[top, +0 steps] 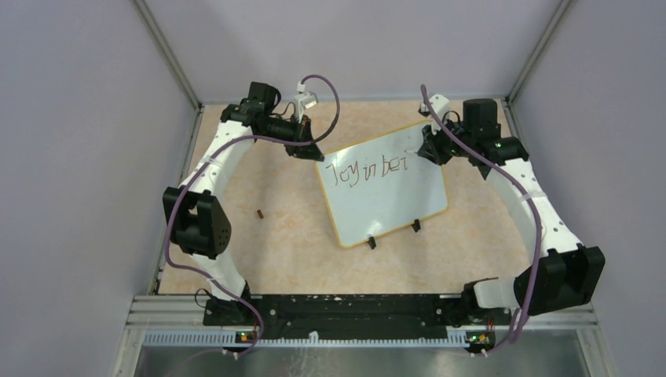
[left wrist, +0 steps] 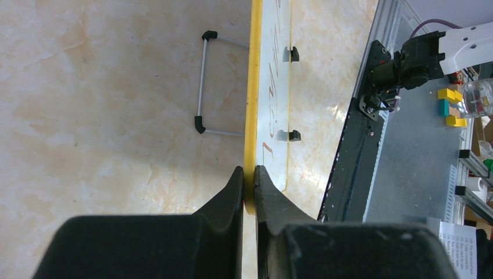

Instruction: Write a sentence on the whiteboard

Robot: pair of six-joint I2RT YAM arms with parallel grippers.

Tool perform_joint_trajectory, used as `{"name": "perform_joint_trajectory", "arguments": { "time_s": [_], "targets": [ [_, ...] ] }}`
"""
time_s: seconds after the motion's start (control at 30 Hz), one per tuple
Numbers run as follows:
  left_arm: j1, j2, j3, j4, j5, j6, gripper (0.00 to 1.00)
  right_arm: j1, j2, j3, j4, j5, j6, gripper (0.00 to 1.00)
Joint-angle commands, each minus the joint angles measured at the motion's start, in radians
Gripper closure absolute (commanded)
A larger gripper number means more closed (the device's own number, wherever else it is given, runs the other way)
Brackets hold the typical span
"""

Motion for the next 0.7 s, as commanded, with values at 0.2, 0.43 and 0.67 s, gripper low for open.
{"name": "perform_joint_trajectory", "arguments": {
  "time_s": [0.2, 0.43, 0.67],
  "targets": [
    [-0.004, -0.001, 0.002, 0.03, 0.005, 0.02, 1.0, 0.012, 0.034, -0.015, 0.071, -0.011, 0.003, 1.0],
    [-0.005, 0.006, 0.006, 0.03, 0.008, 0.018, 1.0, 0.014, 0.011, -0.042, 0.055, -0.007, -0.006, 1.0],
    [-0.004, 0.005, 0.007, 0.029, 0.01, 0.016, 1.0, 0.011, -0.025, -0.016, 0.049, -0.007, 0.008, 1.0]
  ]
}}
